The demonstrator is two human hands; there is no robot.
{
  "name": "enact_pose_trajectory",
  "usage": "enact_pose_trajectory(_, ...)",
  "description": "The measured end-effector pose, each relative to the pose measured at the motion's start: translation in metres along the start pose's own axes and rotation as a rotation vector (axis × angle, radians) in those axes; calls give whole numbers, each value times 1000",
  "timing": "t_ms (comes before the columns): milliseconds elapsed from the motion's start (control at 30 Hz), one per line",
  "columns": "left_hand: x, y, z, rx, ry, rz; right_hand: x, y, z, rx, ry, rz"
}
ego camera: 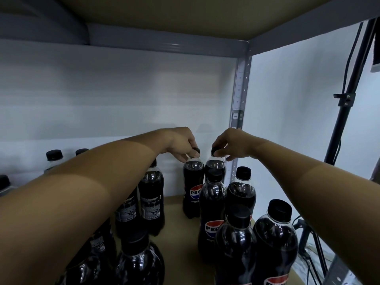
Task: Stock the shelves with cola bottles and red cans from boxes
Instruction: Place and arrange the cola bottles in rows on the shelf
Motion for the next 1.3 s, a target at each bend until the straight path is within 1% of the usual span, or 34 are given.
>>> enact_pose_trajectory(67,2,0,0,24,31,-27,2,1,-7,-72,63,-49)
enact_pose_trajectory(133,3,0,0,57,120,-49,2,3,-10,-110,58,-67)
enact_pose_trajectory(267,-2,5,0,60,151,-27,1,5,-4,-63,0,-40)
enact_pose_trajectory(367,-3,8,4,52,99,-32,3,3,-1,-16,-12,-22)
enact_pose_trajectory(700,-12,9,-4,-13,95,-7,8,-3,0,42,-134,-35)
enact_pose_trajectory(833,-16,8,-10,-28,107,-4,11,-7,-5,25,-138,-48)
enact_pose_trajectory(1000,-17,8,-11,4,69,6,11,-10,-7,6,-105,-67)
enact_pose_trajectory(1133,-18,6,-10,7,71,-2,13,-13,-6,-21,-113,-119)
enact_pose_trajectory(1300,-19,6,-13,-30,152,-20,17,-17,-4,-35,-155,-137)
Point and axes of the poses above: each hand's wrist, its own y-axis towards the middle knuckle, its own x-axis out of the back of the hand, z = x × y, the point moved 10 cm from there along y, towards the middle knuckle, and after that the axes turned 1 degree about z, right-handed, at the moved point
